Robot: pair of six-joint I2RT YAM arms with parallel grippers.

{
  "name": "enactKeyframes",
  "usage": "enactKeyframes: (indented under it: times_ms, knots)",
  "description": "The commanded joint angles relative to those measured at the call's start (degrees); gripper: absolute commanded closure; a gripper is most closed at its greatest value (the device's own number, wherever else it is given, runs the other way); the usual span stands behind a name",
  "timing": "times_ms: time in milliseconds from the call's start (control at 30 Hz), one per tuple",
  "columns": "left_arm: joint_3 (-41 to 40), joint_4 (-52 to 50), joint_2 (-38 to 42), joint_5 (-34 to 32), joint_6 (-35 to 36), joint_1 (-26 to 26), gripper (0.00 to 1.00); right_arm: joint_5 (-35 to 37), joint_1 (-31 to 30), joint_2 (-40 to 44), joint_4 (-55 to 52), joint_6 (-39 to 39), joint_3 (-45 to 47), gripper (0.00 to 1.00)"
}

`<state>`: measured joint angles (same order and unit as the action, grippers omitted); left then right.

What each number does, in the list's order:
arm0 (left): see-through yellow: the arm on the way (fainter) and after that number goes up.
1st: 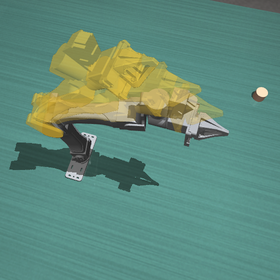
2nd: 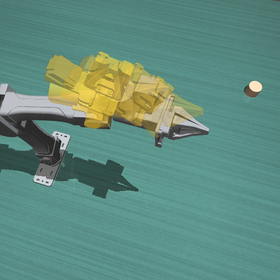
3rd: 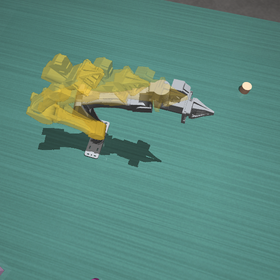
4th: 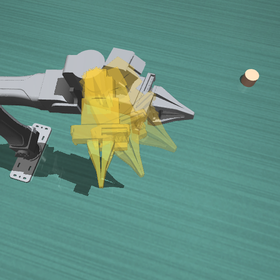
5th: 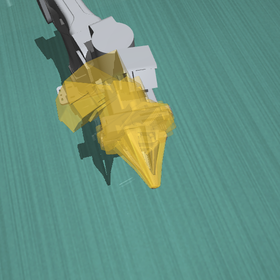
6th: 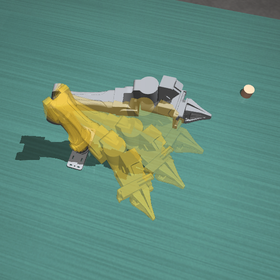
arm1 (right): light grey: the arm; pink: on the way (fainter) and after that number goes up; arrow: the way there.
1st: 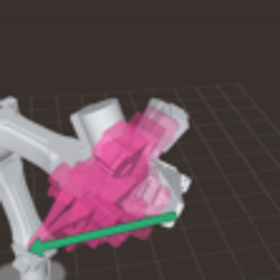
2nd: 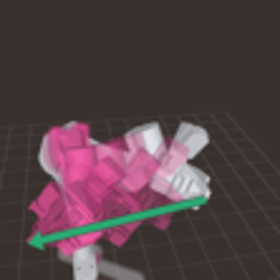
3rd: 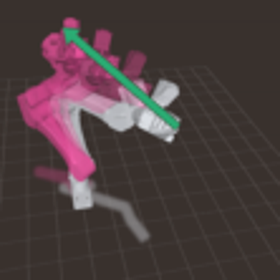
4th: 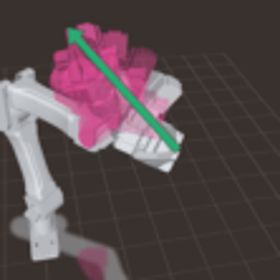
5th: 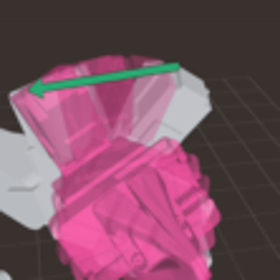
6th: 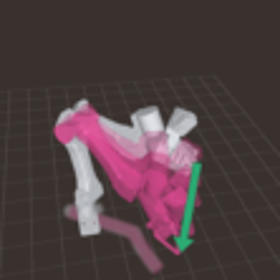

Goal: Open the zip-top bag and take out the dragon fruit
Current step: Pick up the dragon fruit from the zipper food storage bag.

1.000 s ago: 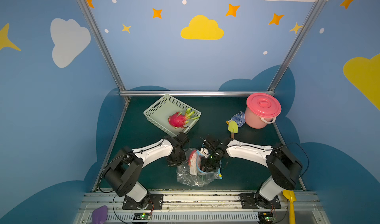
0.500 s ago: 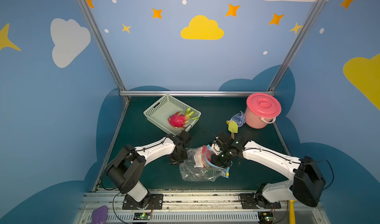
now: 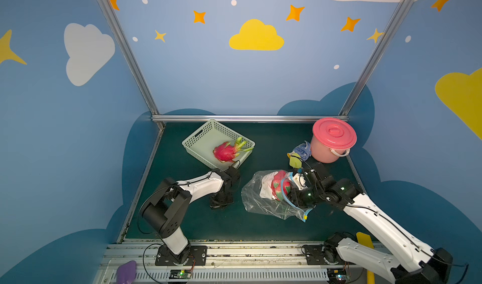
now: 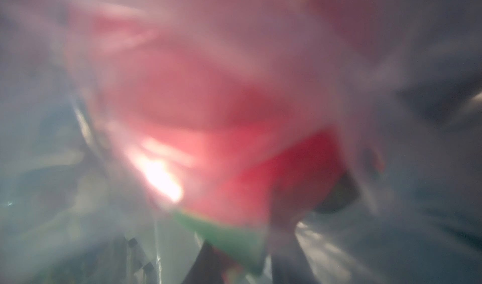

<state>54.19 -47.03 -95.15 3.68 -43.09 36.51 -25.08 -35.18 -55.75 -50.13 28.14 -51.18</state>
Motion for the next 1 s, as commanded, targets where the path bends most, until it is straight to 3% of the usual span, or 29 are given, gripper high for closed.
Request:
enactKeyframes:
  times_ms: [0,33,67,100,200,300,367,533,833,967]
  knots:
    - [-0.08,3.81,4.50,3.40,0.93,-0.03,0.84,-2.22,0.70,-0.01,4.32,-1.71,0.42,1.00]
    - [-0.50,5.57,7.59,4.28,0.57,-0.08,0.63,-2.51,0.73,-1.13,4.25,-2.02,0.30,1.00]
    - [-0.86,6.39,10.43,4.68,-0.22,-0.33,0.48,-2.59,0.81,-1.97,3.88,-2.21,-0.09,1.00]
    - [-1.36,6.99,13.53,5.32,-1.16,-1.19,0.38,-2.52,0.90,-2.86,3.32,-2.49,-0.40,1.00]
    - [-4.19,9.27,24.22,8.01,-2.72,-4.72,0.25,-2.60,1.66,-4.18,3.18,-3.03,-0.59,1.00]
    - [-9.79,17.66,34.03,17.11,-4.25,-9.04,0.22,-5.44,2.67,-3.93,5.49,-2.39,-0.23,1.00]
    - [-14.93,27.72,38.59,22.55,-6.62,-10.10,0.14,-9.15,2.96,-3.59,7.85,-2.22,-0.48,1.00]
    - [-18.01,35.31,38.79,30.39,-10.39,-10.42,0.06,-17.01,3.71,-3.24,11.27,-1.15,-3.31,1.00]
    - [-15.92,35.38,38.82,33.49,-7.10,-10.58,0.00,-28.32,5.81,-3.44,16.85,3.83,-6.33,1.00]
    - [-16.82,44.28,40.04,34.11,-11.37,-10.50,0.00,-30.35,6.13,-3.40,20.95,7.29,-5.66,1.00]
